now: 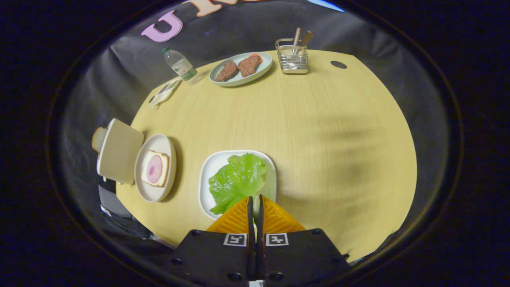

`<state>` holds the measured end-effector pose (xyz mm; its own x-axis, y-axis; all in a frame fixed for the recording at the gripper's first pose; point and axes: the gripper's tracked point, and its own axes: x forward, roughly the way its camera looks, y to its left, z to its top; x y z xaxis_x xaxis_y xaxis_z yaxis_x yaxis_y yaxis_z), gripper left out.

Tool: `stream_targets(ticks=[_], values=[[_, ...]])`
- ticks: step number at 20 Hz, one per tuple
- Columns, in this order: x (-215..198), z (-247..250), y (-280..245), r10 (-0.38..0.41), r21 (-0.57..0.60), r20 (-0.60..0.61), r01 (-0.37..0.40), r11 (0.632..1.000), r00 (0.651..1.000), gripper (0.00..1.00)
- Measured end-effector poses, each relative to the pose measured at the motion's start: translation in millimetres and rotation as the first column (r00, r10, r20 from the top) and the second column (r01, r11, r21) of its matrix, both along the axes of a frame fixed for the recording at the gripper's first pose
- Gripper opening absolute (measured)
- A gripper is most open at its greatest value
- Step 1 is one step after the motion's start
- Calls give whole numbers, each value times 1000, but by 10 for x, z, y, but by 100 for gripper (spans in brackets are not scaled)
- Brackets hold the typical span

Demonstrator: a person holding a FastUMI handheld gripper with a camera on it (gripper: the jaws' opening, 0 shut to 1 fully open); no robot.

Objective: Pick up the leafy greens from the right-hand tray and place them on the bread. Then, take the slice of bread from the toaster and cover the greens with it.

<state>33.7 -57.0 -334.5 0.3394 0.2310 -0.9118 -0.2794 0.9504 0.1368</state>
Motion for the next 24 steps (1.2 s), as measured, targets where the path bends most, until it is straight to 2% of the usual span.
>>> stream_targets(ticks=[5,8,11,15,19,22,24], values=[[-188,428,425,-34,151,-4,34,988,999,4],[-300,639,815,6,215,11,-8,977,1000,3],[-410,782,1379,51,311,-12,-44,949,999,3],[-617,791,2147,123,421,-81,-78,903,989,3],[-746,609,2841,171,502,-144,-77,861,975,3],[-733,433,3075,156,517,-191,-36,855,969,3],[-681,229,3088,126,497,-229,4,868,965,3]])
